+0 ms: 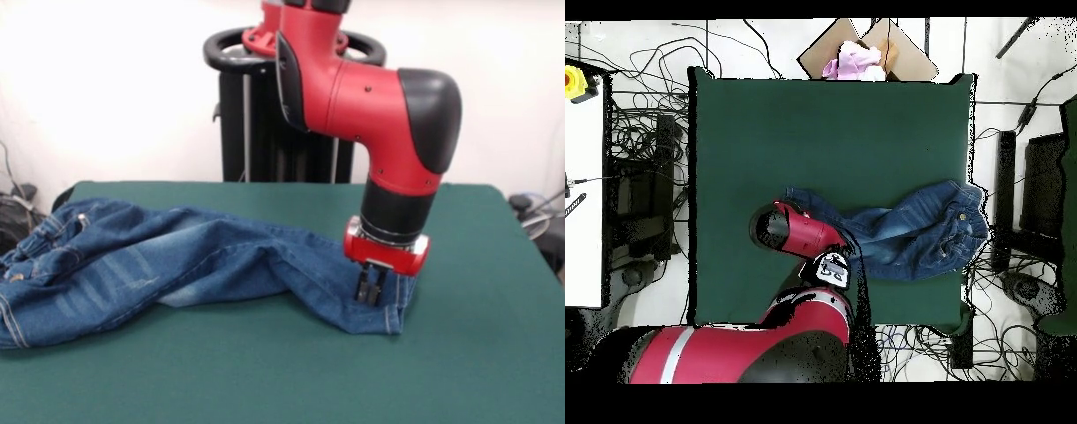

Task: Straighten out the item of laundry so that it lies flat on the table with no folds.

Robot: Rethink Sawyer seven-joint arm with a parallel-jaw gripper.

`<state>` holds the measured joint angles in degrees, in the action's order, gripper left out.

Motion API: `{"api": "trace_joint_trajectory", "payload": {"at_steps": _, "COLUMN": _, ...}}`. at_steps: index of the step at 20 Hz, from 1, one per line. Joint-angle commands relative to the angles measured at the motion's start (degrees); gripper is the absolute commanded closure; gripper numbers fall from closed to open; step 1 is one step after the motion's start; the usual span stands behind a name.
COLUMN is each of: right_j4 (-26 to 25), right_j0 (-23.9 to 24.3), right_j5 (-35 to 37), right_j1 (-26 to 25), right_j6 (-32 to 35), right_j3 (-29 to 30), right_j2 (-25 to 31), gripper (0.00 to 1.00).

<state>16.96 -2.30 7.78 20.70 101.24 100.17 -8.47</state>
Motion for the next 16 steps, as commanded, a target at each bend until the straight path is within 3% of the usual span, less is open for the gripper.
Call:
{"api": "trace_joint_trajectory", "payload": {"at_steps": 1, "right_j4": 1.94, "right_j0": -3.01, "right_j5": 8.48, "right_j1": 0.88, "right_j6": 10.17, "right_j3": -2.17, "right_j2": 5.84, "gripper": 1.0}}
{"api": "trace_joint_trajectory", "payload": {"at_steps": 11, "right_j4": 1.43, "right_j0": -1.93, "right_j5": 14.85, "right_j1": 9.42, "right_j6": 9.81, "right_j3": 1.59, "right_j2": 5.66, "gripper": 1.0}}
{"api": "trace_joint_trajectory", "payload": {"at_steps": 16, "right_j4": 0.58, "right_j0": -2.72, "right_j5": 11.08, "right_j1": 8.08, "right_j6": 10.79, "right_j3": 1.61, "right_j2": 3.22, "gripper": 1.0}}
